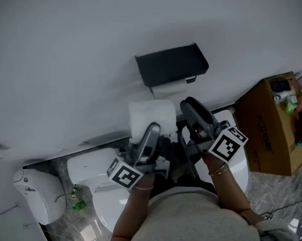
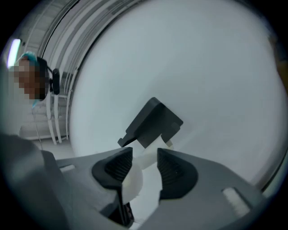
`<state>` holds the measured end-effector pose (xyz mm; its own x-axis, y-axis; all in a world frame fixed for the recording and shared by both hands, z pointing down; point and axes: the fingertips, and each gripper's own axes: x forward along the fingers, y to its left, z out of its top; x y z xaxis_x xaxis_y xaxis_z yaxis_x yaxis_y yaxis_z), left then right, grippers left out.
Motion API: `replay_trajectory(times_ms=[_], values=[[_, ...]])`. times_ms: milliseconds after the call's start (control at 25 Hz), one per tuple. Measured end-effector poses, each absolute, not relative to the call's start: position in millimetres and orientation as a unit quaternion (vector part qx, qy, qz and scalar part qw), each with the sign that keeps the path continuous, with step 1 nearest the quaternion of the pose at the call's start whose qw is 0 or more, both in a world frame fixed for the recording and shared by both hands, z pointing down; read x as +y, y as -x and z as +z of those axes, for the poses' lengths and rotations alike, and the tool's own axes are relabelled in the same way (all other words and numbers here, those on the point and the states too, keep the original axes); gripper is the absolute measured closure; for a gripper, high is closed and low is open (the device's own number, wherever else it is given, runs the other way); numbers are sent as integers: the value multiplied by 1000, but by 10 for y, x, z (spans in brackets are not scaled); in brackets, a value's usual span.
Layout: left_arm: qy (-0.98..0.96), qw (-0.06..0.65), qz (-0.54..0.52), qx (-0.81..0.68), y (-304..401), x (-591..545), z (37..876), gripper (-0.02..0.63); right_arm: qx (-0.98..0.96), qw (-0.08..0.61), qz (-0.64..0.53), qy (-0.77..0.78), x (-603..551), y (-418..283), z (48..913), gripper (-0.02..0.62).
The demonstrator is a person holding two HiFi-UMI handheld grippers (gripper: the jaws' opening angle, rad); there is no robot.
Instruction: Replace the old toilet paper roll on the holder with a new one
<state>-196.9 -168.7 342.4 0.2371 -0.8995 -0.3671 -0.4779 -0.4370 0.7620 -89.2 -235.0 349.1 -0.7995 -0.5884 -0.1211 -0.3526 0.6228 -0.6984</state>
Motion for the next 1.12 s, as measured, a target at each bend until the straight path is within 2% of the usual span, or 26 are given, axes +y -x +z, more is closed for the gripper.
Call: replay_trajectory(times_ms=[80, 200, 400, 1000, 1040, 1120], values=[[-743, 260, -406, -463, 1965, -1695, 3452, 167, 865, 197, -384, 258, -2385, 924, 3541, 391], [-744, 266, -398, -467, 1958, -1685, 3528, 167, 837, 230, -428, 253, -2416, 970, 3612, 351], [-746, 270, -398, -461, 2006, -1670, 3547, 167, 783, 278, -503, 237, -2522, 1062, 3724, 326], [-758, 269, -391, -447, 1944, -1751, 3538, 167, 762, 304, -532, 211, -2685, 1195, 3729, 324], [-758, 271, -392, -446, 1942, -1754, 3539, 167, 765, 307, -526, 211, -2683, 1198, 3712, 327], [-758, 274, -394, -441, 1935, -1762, 3537, 167, 770, 310, -515, 212, -2680, 1204, 3680, 377]])
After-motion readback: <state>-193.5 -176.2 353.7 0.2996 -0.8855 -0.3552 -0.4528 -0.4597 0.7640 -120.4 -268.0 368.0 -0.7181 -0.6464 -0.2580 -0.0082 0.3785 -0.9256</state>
